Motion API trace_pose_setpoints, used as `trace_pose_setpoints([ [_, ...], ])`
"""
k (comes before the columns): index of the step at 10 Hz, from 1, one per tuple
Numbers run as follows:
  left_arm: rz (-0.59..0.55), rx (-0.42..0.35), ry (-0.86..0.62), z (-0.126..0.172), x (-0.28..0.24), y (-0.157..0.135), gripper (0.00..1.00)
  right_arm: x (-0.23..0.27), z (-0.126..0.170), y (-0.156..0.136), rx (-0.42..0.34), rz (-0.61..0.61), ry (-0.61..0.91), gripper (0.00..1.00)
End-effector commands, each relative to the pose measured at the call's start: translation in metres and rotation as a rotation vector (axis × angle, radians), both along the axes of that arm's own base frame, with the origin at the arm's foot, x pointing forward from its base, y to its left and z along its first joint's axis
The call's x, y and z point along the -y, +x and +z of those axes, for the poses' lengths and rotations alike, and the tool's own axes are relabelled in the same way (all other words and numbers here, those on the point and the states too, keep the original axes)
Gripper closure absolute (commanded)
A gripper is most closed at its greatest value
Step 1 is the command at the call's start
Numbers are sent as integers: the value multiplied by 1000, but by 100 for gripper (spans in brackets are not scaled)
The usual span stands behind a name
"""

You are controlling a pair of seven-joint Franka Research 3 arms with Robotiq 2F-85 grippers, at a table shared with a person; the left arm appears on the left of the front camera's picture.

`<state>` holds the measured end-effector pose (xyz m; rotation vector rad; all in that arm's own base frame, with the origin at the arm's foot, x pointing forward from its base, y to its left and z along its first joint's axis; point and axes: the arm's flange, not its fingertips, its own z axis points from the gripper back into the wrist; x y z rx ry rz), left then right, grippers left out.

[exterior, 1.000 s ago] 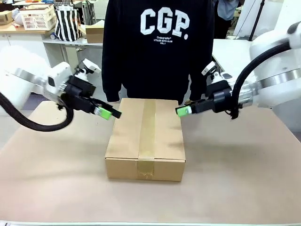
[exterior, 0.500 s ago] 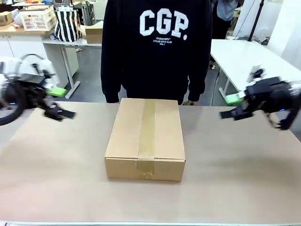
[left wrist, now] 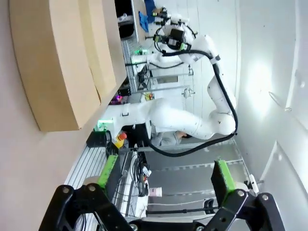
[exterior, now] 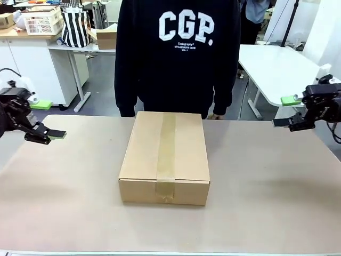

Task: Pack the gift set into the box.
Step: Press and hold the closed box until the human finishes sealing it.

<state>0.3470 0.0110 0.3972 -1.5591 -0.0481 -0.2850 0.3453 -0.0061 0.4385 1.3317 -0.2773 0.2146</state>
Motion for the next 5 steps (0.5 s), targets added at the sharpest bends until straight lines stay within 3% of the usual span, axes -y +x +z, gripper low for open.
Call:
trace_pose_setpoints([
  [1, -20, 11, 4, 1, 5, 7, 0, -10, -2, 2, 20, 34, 5, 0],
  [5, -20, 11, 4, 1, 5, 7, 0, -10, -2, 2, 20, 34, 5, 0],
])
